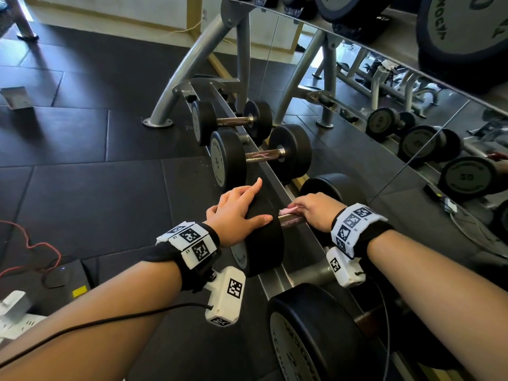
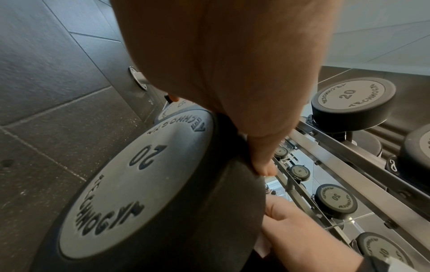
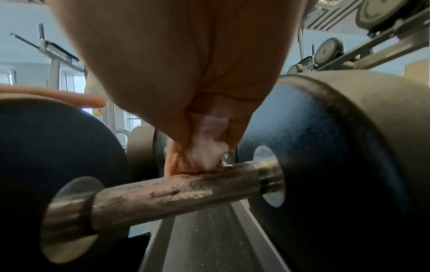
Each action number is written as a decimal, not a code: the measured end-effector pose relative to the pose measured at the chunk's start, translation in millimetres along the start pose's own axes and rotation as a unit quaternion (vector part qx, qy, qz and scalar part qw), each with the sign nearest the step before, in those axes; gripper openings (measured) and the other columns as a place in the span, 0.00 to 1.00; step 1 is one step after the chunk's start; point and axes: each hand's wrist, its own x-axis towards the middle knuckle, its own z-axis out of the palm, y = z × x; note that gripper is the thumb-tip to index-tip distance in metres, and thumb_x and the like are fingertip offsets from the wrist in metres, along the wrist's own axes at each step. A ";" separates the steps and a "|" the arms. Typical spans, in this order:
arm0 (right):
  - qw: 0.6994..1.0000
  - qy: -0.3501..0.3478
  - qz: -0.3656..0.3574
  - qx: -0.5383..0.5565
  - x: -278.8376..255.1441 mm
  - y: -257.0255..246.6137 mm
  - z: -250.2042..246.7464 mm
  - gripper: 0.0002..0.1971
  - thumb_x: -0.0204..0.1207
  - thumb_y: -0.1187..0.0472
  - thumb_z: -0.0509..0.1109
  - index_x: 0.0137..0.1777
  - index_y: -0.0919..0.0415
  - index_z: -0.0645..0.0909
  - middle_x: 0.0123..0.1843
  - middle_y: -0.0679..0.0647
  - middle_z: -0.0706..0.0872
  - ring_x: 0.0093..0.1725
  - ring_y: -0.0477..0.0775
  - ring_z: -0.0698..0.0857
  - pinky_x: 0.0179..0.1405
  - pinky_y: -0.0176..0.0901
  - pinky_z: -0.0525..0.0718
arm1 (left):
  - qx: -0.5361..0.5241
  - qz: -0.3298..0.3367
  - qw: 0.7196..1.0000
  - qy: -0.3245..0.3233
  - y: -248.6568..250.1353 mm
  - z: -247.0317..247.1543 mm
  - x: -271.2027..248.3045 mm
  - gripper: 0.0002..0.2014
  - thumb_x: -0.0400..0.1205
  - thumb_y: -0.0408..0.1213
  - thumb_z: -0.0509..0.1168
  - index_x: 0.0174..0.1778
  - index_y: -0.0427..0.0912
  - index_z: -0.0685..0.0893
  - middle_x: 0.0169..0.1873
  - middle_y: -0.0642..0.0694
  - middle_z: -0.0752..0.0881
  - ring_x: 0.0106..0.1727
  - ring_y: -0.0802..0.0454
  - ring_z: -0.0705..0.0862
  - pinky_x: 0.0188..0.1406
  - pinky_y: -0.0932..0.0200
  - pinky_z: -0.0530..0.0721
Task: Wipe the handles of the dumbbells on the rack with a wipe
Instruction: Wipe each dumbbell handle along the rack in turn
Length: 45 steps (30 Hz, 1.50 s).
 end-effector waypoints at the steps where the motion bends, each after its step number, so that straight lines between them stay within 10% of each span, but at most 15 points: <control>1: 1.000 0.003 0.007 -0.004 0.4 1.3 0.3 0.20 0.84 0.67 0.62 0.73 0.53 0.80 0.67 0.60 0.85 0.66 0.60 0.82 0.70 0.52 0.78 | 0.000 0.000 1.000 0.000 -0.1 0.2 0.0 0.41 0.82 0.60 0.64 0.84 0.69 0.43 0.83 0.58 0.57 0.84 0.52 0.51 0.79 0.37 0.52; 9: 0.996 -0.014 -0.076 0.047 -12.9 -17.3 15.0 0.18 0.89 0.58 0.57 0.75 0.51 0.77 0.69 0.54 0.85 0.69 0.56 0.81 0.64 0.36 0.71 | -0.006 0.000 1.000 0.008 1.0 0.6 -1.3 0.40 0.82 0.59 0.64 0.84 0.70 0.44 0.82 0.58 0.58 0.84 0.52 0.52 0.79 0.38 0.52; 17: 0.994 -0.043 -0.101 0.019 -23.0 4.9 21.0 0.25 0.87 0.66 0.57 0.78 0.39 0.72 0.79 0.51 0.76 0.78 0.55 0.74 0.80 0.44 0.66 | 0.001 -0.008 1.000 0.017 4.0 0.1 -2.4 0.39 0.82 0.58 0.64 0.84 0.69 0.46 0.82 0.57 0.59 0.84 0.51 0.52 0.78 0.38 0.54; 27: 0.998 0.018 0.059 -0.009 -25.8 31.9 34.1 0.28 0.81 0.72 0.59 0.78 0.49 0.70 0.65 0.61 0.84 0.60 0.64 0.85 0.65 0.56 0.82 | 0.001 -0.014 0.999 0.030 10.4 0.9 -7.5 0.37 0.83 0.58 0.63 0.85 0.67 0.51 0.82 0.57 0.60 0.84 0.52 0.53 0.79 0.37 0.54; 32: 0.983 0.039 0.025 0.176 -29.6 16.5 44.5 0.12 0.86 0.53 0.63 0.60 0.60 0.83 0.47 0.53 0.82 0.48 0.50 0.82 0.50 0.37 0.76 | 0.001 -0.011 1.000 0.029 7.6 1.4 -4.6 0.36 0.82 0.58 0.64 0.84 0.68 0.52 0.81 0.58 0.61 0.84 0.51 0.54 0.78 0.36 0.55; 34: 0.974 0.017 -0.023 0.225 -33.0 7.8 39.8 0.13 0.86 0.57 0.63 0.66 0.62 0.80 0.52 0.53 0.81 0.51 0.47 0.80 0.56 0.35 0.75 | 0.002 -0.010 1.000 0.028 6.9 1.5 -3.7 0.36 0.82 0.59 0.64 0.84 0.69 0.53 0.81 0.58 0.61 0.83 0.51 0.54 0.78 0.36 0.55; 36: 0.954 -0.017 -0.022 0.298 -39.5 4.3 28.1 0.15 0.83 0.53 0.67 0.67 0.51 0.84 0.61 0.49 0.85 0.60 0.46 0.83 0.66 0.37 0.75 | 0.004 -0.010 1.000 0.026 6.4 1.4 -2.6 0.36 0.82 0.59 0.64 0.84 0.69 0.53 0.81 0.58 0.60 0.83 0.51 0.54 0.78 0.36 0.55; 40: 0.899 0.042 0.009 0.436 -51.1 28.1 0.7 0.11 0.76 0.45 0.71 0.57 0.38 0.89 0.51 0.46 0.93 0.55 0.46 0.89 0.52 0.30 0.83 | 0.005 -0.007 1.000 0.023 4.5 1.8 -1.6 0.36 0.82 0.59 0.64 0.83 0.70 0.53 0.81 0.58 0.60 0.83 0.51 0.54 0.78 0.35 0.55; 45: 0.969 0.084 0.016 0.231 -40.6 44.3 9.6 0.17 0.88 0.54 0.60 0.68 0.34 0.81 0.63 0.44 0.86 0.62 0.48 0.83 0.58 0.32 0.76 | 0.000 0.001 1.000 0.021 2.5 2.1 -1.1 0.36 0.82 0.59 0.64 0.83 0.70 0.53 0.81 0.59 0.60 0.83 0.50 0.54 0.78 0.35 0.55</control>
